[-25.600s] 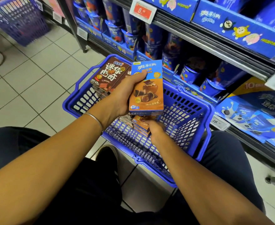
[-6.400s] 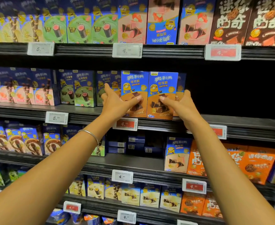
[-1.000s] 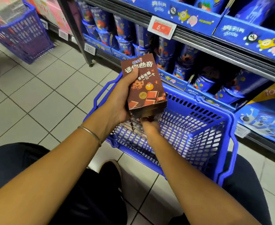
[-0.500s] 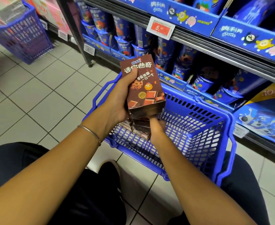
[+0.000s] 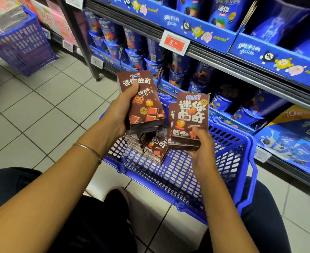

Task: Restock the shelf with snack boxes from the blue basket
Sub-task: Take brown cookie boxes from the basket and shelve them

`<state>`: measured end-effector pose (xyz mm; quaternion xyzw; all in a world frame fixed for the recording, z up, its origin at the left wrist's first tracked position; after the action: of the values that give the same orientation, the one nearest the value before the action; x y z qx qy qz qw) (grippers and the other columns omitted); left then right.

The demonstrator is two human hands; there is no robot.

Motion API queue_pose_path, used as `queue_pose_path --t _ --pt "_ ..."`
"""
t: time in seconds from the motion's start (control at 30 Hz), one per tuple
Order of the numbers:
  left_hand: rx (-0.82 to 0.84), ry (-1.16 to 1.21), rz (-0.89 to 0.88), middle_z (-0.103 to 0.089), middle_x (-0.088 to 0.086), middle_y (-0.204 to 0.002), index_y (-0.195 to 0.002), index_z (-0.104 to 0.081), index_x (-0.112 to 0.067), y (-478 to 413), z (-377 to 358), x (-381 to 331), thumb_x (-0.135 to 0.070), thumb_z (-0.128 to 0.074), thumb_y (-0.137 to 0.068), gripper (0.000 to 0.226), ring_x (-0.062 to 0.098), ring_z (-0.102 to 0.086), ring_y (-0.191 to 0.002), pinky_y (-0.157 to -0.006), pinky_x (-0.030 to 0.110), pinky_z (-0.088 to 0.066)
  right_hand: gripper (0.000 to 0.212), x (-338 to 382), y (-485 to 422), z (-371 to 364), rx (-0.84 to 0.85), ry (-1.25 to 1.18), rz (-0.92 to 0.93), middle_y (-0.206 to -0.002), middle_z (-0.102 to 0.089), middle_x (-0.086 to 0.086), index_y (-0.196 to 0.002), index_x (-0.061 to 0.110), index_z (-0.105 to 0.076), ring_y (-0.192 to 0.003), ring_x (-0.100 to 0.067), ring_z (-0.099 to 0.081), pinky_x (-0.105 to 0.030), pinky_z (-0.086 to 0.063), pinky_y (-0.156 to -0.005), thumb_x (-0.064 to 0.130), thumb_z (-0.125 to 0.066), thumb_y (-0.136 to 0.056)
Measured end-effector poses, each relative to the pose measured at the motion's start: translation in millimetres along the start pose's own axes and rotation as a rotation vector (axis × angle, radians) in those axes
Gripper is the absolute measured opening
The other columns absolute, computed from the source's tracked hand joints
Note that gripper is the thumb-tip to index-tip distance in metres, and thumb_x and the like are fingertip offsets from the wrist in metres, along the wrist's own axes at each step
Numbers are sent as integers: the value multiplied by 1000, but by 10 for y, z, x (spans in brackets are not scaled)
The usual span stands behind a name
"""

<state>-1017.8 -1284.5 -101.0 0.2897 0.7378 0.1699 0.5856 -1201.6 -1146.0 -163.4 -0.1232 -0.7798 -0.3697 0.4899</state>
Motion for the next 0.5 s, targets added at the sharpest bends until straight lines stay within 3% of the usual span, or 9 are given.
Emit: queue_pose_path --t 0.2,0.33,0.43,0.5 --pt "-48 -90 -49 -83 8 -102 -123 -68 -14 2 -17 74 -53 -76 -92 50 26 -82 -89 -64 33 -65 11 593 178 -164 191 -202 38 -103 -68 -3 -83 25 -78 -101 -25 -69 -50 -55 -90 28 -67 -83" --pt "-5 -125 -44 -83 8 -102 -124 -70 -14 25 -94 140 -55 -76 -91 53 24 -82 -88 -65 33 -65 14 731 327 -331 331 -174 21 -108 -67 -9 -92 22 -77 -105 -27 -67 -54 -52 -96 26 -66 -85" --pt "46 -147 -49 -82 9 -111 -127 -71 -18 51 -155 164 -71 -67 -87 67 28 -80 -99 -85 42 -65 9 726 354 -424 336 -96 34 -107 -65 -10 -97 18 -68 -103 -25 -65 -55 -50 -101 22 -62 -92" --pt "70 -167 -42 -81 9 -115 -130 -71 -21 56 -179 173 -85 -57 -76 85 30 -78 -106 -101 50 -59 14 720 346 -454 343 -43 44 -105 -69 -5 -100 20 -68 -100 -20 -68 -48 -54 -95 28 -64 -90"
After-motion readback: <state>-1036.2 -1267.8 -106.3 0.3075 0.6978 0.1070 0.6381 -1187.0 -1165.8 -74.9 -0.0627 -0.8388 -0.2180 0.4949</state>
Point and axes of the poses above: each hand's wrist, its own y-axis away from the middle knuckle, its own z-axis out of the back of the hand, x = y × z, the point moved 3 cm from there along -y, towards the middle knuckle
